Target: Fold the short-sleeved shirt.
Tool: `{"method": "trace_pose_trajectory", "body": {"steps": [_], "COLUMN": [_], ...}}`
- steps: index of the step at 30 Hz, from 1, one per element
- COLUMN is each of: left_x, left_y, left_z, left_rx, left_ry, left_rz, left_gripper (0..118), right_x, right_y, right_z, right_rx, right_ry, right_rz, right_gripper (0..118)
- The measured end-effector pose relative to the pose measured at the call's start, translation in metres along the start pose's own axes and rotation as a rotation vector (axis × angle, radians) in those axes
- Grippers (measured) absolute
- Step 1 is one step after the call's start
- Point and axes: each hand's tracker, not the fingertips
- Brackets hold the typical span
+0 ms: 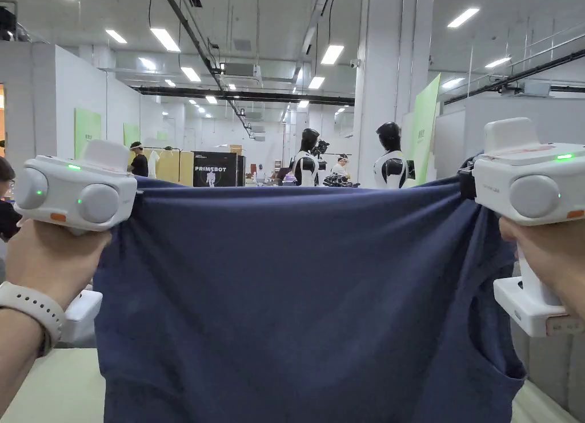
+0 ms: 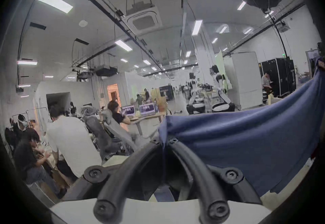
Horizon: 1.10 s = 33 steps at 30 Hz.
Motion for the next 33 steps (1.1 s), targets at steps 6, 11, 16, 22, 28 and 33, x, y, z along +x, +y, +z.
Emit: {"method": "trace_pose_trajectory", "body": {"steps": [6,11,16,22,28,33], "left_x": [0.008,0.023,0.024,0.026,0.017,0.015], "left_y": [-0.051,-0.155,-0.216,-0.305,-0.429,-0.474], "left_z": [-0.005,0.008,0.041,0.129,0.208,0.240], "left_rx": [-0.066,-0.167,-0.242,-0.413,-0.665,-0.717], "left_ry": [-0.004,-0.029,-0.080,-0.199,-0.217,-0.212], "left_rz": [-0.021,0.053,0.088,0.079,0.122,0.169], "left_gripper": [0,0,0,0,0,1], "right_x": [-0.014,-0.025,-0.020,-0.030,-0.047,-0.058], "right_y": [-0.047,-0.137,-0.190,-0.300,-0.430,-0.477], "right_z": [-0.010,-0.005,0.038,0.132,0.218,0.258], "right_rx": [-0.068,-0.121,-0.204,-0.407,-0.753,-0.837], "right_ry": [0.029,0.021,0.056,0.119,0.311,0.302], "right_rz": [-0.024,-0.012,-0.095,-0.050,-0.035,-0.004], "right_gripper": [1,2,2,2,2,2]}}
